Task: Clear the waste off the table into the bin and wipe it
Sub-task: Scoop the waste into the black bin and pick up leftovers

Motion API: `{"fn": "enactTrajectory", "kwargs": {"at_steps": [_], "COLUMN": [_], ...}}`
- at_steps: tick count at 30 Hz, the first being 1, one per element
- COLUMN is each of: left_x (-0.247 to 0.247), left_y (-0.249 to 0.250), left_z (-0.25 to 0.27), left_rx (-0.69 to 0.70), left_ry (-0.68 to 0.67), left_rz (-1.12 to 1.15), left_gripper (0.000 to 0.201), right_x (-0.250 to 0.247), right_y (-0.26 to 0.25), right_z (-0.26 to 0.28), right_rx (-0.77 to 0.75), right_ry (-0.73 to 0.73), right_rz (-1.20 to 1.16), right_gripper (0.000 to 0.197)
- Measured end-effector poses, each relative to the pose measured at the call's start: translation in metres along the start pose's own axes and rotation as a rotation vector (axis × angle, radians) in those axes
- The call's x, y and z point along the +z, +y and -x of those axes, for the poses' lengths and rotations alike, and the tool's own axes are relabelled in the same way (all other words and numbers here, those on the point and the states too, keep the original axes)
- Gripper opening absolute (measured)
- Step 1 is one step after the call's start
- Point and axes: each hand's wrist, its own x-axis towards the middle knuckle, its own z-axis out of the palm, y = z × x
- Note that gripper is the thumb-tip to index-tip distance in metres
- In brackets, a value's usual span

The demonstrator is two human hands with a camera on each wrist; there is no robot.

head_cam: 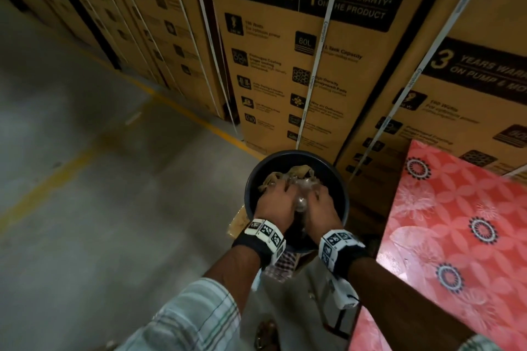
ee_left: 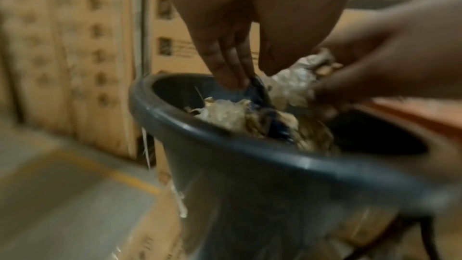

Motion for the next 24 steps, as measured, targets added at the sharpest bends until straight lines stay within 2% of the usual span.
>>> {"fn": "enactTrajectory", "kwargs": {"at_steps": [5,7,11,14,16,20,24], "left_x": [0.022,0.021,0.001,-0.014,-0.021,-0.029,-0.019], "left_y": [-0.015,-0.015,-0.002,0.005,0.009,0.019,0.029], "left_z": [0.003,0.003,0.010,0.031,0.051,0.098,0.153], "left_rx": [0.001,0.025,-0.025,-0.034,-0.020,-0.040,-0.073], "left_ry": [-0.220,-0.255,-0.234,-0.157,-0.098,-0.001,0.098], "left_rz": [-0.217,-0.249,-0.202,-0.122,-0.090,-0.057,0.038], "left_gripper": [0.054,0.053,0.049,0.065,0.069,0.055,0.046], "right_x": [0.019,0.015,-0.003,-0.021,-0.032,-0.053,-0.051], "right_y": [0.000,-0.001,-0.004,-0.002,0.001,0.007,0.013], "right_z": [-0.005,-0.001,0.018,0.040,0.057,0.091,0.126], "right_rx": [-0.068,-0.061,-0.053,-0.062,-0.081,-0.099,-0.168], "right_ry": [-0.306,-0.326,-0.176,-0.075,-0.056,-0.026,0.149], "right_rz": [0.161,0.166,0.184,0.191,0.140,0.010,-0.117], "right_gripper": [0.074,0.076,0.074,0.075,0.077,0.078,0.056]}}
